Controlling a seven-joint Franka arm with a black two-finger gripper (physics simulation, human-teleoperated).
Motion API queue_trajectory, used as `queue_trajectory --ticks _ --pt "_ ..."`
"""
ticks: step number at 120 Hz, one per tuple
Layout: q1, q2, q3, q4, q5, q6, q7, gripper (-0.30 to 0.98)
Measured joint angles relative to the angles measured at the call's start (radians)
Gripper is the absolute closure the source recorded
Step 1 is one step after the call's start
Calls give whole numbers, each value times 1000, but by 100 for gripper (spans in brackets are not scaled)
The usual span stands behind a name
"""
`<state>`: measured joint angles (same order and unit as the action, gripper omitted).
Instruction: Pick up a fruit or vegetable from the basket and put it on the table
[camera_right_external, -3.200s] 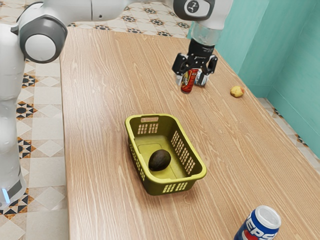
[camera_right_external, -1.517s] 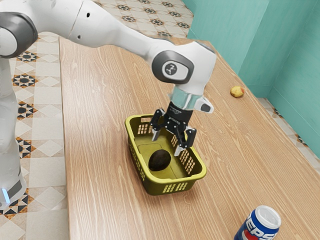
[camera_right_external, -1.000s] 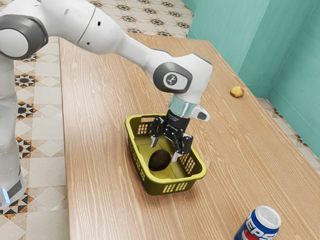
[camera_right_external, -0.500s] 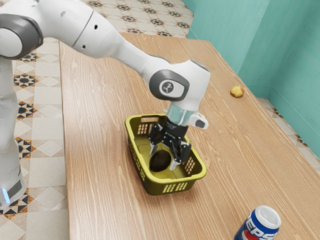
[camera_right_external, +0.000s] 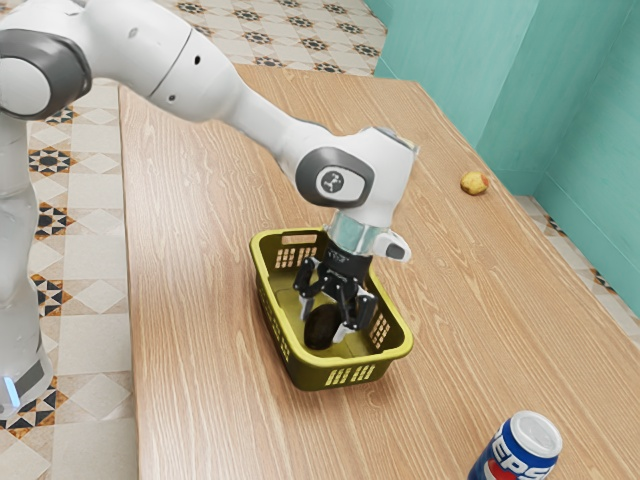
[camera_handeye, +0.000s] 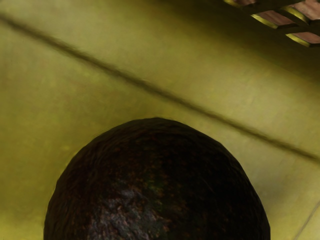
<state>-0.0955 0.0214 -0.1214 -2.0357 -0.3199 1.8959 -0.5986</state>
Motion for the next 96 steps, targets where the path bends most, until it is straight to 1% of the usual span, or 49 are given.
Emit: queue_trajectory --ticks 24,41,58,69,76,84,96 --pt "55 0 0 0 -1 10 3 23" --pt "82 -4 1 1 3 15 -15 36" --pt "94 -13 1 1 5 17 -40 38" --pt "100 -99 -1 1 7 17 -65 41" --pt "61 -166 -5 6 12 16 -84 42" --pt "22 -183 -13 81 30 15 -104 42" --pt "17 -124 -35 282 71 13 -128 40"
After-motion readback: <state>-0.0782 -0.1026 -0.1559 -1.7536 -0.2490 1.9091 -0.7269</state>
